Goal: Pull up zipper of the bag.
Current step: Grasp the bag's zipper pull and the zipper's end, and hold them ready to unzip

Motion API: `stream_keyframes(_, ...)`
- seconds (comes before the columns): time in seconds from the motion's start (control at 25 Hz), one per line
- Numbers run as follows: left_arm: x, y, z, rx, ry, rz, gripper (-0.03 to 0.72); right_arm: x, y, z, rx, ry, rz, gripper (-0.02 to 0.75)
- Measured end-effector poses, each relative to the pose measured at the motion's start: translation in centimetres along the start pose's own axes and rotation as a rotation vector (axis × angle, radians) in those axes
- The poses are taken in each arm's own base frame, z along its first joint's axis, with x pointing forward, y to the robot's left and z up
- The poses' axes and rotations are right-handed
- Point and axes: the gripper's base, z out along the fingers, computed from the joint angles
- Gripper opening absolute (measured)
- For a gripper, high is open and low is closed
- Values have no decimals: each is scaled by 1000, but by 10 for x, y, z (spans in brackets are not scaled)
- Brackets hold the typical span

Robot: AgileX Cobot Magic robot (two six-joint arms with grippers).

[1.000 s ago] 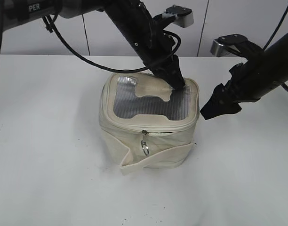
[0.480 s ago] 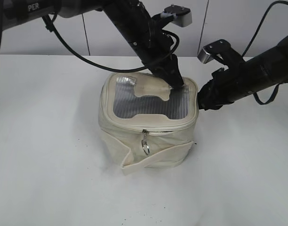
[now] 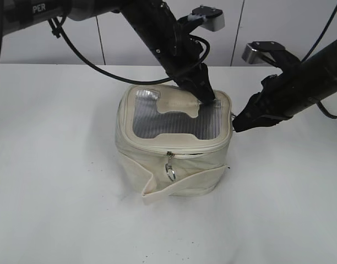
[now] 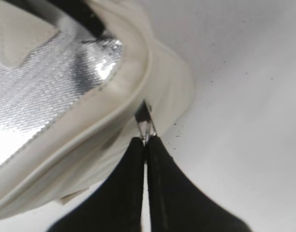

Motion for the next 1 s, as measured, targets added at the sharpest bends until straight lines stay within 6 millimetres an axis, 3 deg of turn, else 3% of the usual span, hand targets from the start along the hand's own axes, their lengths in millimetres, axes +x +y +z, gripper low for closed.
stream_keyframes(0.6, 1, 0, 0, -2, 8, -57, 54, 32, 31, -25, -90, 87, 56, 5)
stream_keyframes(0.8, 1, 0, 0, -6, 11, -76, 54, 48, 49, -41, -126, 126, 71, 5)
stream_keyframes(1.0, 0, -1, -1, -6, 16, -82, 54, 57, 86, -39, -157, 152, 7, 5)
